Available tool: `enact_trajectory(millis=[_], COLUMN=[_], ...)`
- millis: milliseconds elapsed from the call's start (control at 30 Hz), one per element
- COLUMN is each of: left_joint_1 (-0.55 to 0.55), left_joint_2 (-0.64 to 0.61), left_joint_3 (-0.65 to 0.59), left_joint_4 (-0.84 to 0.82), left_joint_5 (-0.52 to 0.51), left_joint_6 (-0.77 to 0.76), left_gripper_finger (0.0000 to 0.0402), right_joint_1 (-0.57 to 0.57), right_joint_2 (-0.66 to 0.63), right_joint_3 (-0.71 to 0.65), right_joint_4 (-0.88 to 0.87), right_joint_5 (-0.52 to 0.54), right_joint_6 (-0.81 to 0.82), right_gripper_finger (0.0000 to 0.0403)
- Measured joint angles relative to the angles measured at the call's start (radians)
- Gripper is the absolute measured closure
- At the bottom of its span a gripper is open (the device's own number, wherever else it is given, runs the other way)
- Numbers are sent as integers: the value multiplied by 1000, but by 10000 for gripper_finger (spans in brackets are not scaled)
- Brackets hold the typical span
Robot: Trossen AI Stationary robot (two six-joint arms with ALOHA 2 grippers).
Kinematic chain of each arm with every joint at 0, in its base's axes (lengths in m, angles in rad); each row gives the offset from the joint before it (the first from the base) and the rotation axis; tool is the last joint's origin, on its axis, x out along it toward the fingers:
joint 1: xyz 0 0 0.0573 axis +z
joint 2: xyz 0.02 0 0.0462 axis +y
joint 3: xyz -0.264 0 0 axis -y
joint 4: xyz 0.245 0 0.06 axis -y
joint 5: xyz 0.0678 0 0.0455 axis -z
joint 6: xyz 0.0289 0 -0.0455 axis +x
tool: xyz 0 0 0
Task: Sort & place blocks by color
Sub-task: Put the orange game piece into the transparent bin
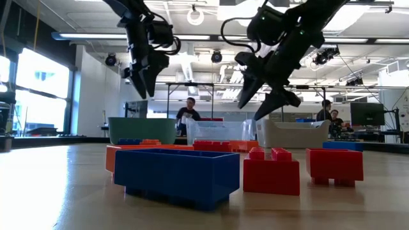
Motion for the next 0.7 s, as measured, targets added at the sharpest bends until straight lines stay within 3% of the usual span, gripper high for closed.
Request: enact_trajectory(millis=[267, 467, 700], left_joint_1=[-16, -16, -16], left_joint_2=[-2, -2, -2], left_joint_3=[0, 0, 0], left_joint_4=[-14, -33, -32], left_joint_5=[36, 58, 50], left_joint_6=[0, -2, -2], left_gripper_finger=[197, 197, 197], right_joint_1=[0, 0, 7], right_joint_2=[0, 23, 118], right_joint_3=[78, 198, 248], right_joint_4=[6, -143, -240], right_joint_5=[7, 86, 109], right_joint_6=[-77, -147, -102], right_gripper_finger=[158, 158, 158])
